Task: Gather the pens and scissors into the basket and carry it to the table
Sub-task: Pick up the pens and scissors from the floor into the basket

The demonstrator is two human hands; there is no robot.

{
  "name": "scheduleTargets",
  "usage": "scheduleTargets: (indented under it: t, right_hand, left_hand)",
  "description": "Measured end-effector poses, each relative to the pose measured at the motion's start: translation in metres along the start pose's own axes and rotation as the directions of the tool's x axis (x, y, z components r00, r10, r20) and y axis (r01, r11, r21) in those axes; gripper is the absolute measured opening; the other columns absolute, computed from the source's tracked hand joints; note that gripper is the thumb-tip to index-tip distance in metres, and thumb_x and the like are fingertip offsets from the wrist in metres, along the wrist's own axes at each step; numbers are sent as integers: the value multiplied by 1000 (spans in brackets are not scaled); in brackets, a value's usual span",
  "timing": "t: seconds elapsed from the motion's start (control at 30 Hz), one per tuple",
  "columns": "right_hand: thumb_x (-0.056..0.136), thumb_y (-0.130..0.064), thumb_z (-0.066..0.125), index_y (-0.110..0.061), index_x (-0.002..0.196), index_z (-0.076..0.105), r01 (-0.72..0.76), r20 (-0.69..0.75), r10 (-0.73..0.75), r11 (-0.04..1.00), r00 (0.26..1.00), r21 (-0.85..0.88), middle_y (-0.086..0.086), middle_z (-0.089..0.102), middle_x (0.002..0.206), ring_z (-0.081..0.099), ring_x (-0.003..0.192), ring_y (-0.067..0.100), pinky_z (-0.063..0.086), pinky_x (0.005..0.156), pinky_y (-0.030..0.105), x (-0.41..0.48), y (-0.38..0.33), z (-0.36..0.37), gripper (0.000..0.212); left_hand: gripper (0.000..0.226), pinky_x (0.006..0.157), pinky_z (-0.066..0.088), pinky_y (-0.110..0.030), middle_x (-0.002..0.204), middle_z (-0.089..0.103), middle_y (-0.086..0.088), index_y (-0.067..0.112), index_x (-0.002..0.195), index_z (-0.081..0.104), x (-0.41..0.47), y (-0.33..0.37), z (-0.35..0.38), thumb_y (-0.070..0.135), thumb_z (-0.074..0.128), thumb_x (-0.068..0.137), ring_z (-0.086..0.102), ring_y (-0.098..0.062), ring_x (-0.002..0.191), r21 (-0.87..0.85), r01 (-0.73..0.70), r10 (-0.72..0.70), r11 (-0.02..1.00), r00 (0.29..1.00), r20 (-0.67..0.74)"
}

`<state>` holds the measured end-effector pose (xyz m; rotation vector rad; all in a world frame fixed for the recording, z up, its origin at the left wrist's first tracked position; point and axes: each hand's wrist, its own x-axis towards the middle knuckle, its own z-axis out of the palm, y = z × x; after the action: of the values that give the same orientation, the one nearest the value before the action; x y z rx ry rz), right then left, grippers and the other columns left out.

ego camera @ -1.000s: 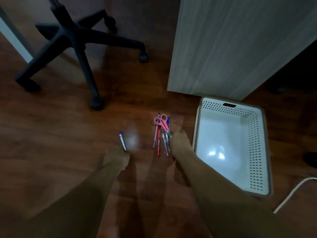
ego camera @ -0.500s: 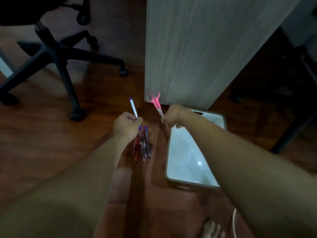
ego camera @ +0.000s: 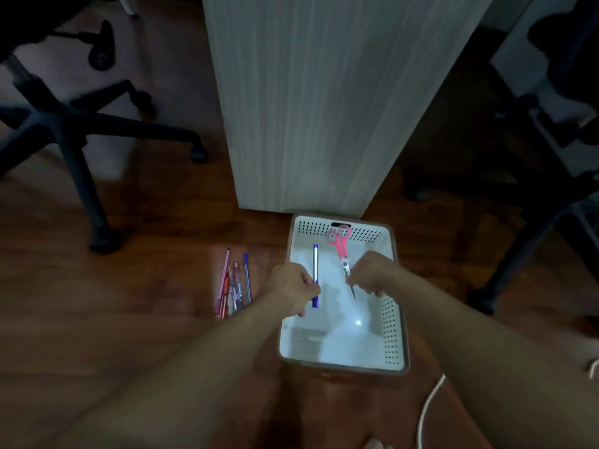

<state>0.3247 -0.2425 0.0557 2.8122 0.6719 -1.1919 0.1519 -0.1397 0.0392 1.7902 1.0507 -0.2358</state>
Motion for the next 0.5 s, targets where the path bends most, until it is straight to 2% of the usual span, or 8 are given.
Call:
scheduleTargets:
  t: [0.07, 0.1, 0.2, 0.27, 0.33, 0.4, 0.43, 0.5]
  right_hand:
    - [96, -23, 77, -1, 100, 71, -45, -23, 46, 998, 999, 41, 9, 62, 71, 58, 55, 21, 44, 46, 26, 15, 19, 27, 23]
    - [95, -24, 77, -3, 99, 70, -56, -31, 58, 997, 998, 43, 7, 60, 71, 56, 54, 19, 41, 44, 26, 19, 26, 38, 23]
    - [96, -27, 73, -4, 103, 73, -52, -29, 53, 998, 998, 22, 4, 64, 80, 58, 61, 17, 39, 46, 26, 33, 43, 65, 24]
    - [96, -29, 74, -7, 98, 72, -59, -13, 59, 998, 998, 15, 6, 70, 87, 57, 62, 17, 40, 47, 25, 39, 48, 78, 22]
    - [96, -31, 75, -11, 84, 68, -63, -21, 63, 998, 998, -15, 5, 69, 80, 56, 56, 14, 39, 46, 24, 40, 50, 85, 24]
    - [95, -32, 76, -12, 80, 69, -77, -43, 77, 997, 996, -5, 2, 66, 74, 56, 54, 14, 39, 46, 25, 41, 50, 88, 27]
    - [94, -34, 77, -10, 83, 72, -83, -49, 83, 997, 995, 10, 2, 66, 73, 57, 54, 14, 39, 46, 26, 40, 49, 88, 27]
    - [96, -42, 72, -7, 88, 74, -62, -74, 64, 998, 995, 29, 2, 63, 72, 56, 56, 15, 40, 48, 27, 39, 47, 89, 36]
  left_hand:
    - [20, 63, 61, -34, 94, 84, -21, 2, 98, 81, 3, -7, 9, 19, 70, 101, 84, -33, 68, 66, 43, -47, 997, 997, 54]
    - [23, 66, 63, -36, 93, 84, -24, 0, 100, 81, 5, -10, 14, 18, 67, 102, 85, -34, 72, 82, 62, -69, 995, 995, 77]
    - [26, 53, 55, -30, 81, 79, -28, -1, 100, 80, 11, -19, 19, 19, 64, 104, 84, -30, 65, 87, 86, -94, 992, 991, 97]
    - [29, 47, 49, -28, 74, 78, -25, 0, 102, 80, 13, -22, 19, 22, 62, 106, 83, -28, 59, 101, 100, -111, 990, 989, 103]
    - [34, 48, 50, -28, 83, 82, -21, 0, 104, 78, 14, -23, 17, 27, 58, 108, 82, -26, 57, 97, 93, -103, 991, 989, 107]
    - [38, 52, 53, -29, 97, 85, -18, 0, 104, 77, 12, -22, 11, 30, 55, 109, 82, -25, 56, 60, 63, -69, 996, 992, 103]
    - [38, 52, 53, -29, 99, 86, -15, 1, 103, 77, 12, -23, 9, 30, 54, 109, 81, -24, 53, 30, 45, -47, 999, 995, 88]
    - [34, 53, 55, -29, 89, 86, -8, 5, 103, 77, 11, -25, 1, 30, 54, 110, 75, -20, 45, -62, 5, -4, 998, 1000, 13]
